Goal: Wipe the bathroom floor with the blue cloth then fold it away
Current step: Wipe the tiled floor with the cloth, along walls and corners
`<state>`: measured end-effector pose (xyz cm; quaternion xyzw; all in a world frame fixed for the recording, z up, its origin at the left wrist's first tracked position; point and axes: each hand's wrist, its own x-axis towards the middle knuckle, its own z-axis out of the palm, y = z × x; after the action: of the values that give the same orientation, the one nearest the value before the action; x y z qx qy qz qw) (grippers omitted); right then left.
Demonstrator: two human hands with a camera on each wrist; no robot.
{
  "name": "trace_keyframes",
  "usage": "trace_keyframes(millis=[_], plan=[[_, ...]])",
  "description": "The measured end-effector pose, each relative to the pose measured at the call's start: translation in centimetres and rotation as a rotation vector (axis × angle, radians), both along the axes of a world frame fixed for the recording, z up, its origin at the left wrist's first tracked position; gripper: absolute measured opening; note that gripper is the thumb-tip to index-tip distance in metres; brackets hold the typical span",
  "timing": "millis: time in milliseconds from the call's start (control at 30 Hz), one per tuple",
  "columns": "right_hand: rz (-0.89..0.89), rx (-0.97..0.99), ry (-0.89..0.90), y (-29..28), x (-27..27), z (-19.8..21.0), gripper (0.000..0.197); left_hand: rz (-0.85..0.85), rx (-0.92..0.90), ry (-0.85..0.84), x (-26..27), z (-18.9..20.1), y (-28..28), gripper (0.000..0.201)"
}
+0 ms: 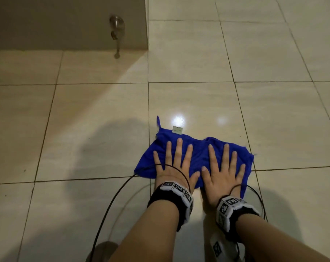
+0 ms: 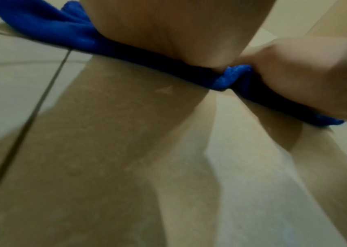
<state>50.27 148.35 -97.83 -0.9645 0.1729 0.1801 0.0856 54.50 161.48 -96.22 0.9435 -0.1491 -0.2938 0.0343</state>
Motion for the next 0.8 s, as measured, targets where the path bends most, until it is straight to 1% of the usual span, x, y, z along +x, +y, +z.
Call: trace_keyframes(millis=[167, 267, 400, 533, 800], plan=[[0.0, 0.024, -0.031, -0.3, 0.3, -0.1, 0.064, -0.008, 0.004, -0.01, 0.8, -0.4, -0.1, 0.084], [-0.002, 0.025, -0.011, -0.6, 1.1, -0.2, 0.063, -0.01, 0.003, -0.022, 1.5, -0.5, -0.3, 0.083], [-0.025, 0.041, 0.029, -1.1, 3.6, 0.1, 0.061, 0.019, -0.011, -0.056, 3.2, -0.6, -1.0, 0.08], [-0.039, 0.036, 0.033, -1.4, 5.7, 0.3, 0.064, 0.014, -0.007, -0.077, 5.2, -0.8, -1.6, 0.079], [0.031, 0.023, 0.03, -3.8, 10.7, 0.5, 0.066, 0.012, -0.014, -0.137, 9.3, -1.1, -3.0, 0.077]])
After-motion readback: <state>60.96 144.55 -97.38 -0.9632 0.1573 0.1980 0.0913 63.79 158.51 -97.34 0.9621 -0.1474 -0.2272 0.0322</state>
